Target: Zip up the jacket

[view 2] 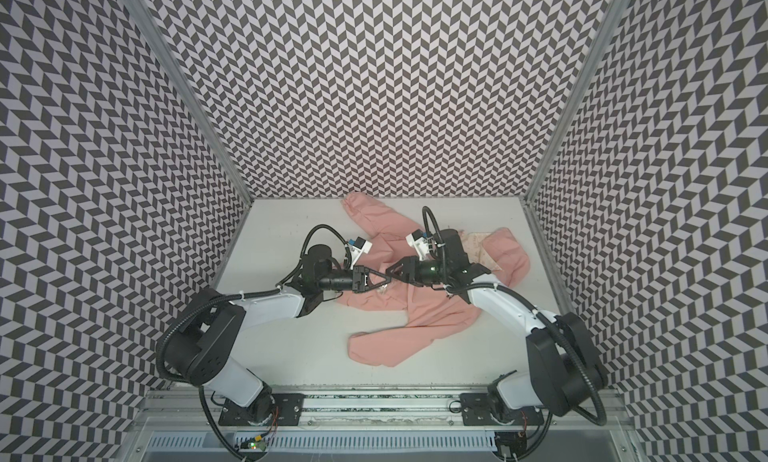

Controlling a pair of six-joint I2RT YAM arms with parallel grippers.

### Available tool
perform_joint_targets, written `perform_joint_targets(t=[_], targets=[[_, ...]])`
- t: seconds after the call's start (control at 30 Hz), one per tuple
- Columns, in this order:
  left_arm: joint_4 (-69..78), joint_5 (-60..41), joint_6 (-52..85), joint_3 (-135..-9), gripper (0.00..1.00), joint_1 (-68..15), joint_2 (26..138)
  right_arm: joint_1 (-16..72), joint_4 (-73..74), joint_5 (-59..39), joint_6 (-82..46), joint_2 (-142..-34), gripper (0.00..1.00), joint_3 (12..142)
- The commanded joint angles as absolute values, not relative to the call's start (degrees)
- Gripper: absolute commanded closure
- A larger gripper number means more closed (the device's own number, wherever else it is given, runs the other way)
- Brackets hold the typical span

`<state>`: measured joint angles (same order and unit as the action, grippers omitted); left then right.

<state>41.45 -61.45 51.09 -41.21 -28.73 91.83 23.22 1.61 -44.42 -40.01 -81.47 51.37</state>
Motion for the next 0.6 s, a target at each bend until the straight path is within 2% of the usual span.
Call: perform_joint_targets(t=[0.0,0.23,0.33,0.47,0.57], targets=[[43.8,-63.6,51.5,-42.8,1.0,-29.3,92.1,22.9,6.6,-45.2,-41.9,-81.9,0.56,51.3],[43.4,-63.6,52.0,-42.8,1.0,-29.5,92.0,22.9,9.7,-45.9,-44.4,-83.4,0.64,51.0],[43.4,-63.1,52.4,-42.5,0.98,-29.5,91.8,22.9,9.5,-45.3,-44.4,-83.3,0.73,50.6],[46.1,-62.1,54.5,-41.5,0.85,-29.5,92.0,22.9,8.6,-44.2,-44.4,-82.9,0.9,50.4],[53.6,-61.8,59.4,-40.2,0.73,-29.4,93.3,22.9,7.9,-43.4,-44.4,-83.0,0.95,50.5]])
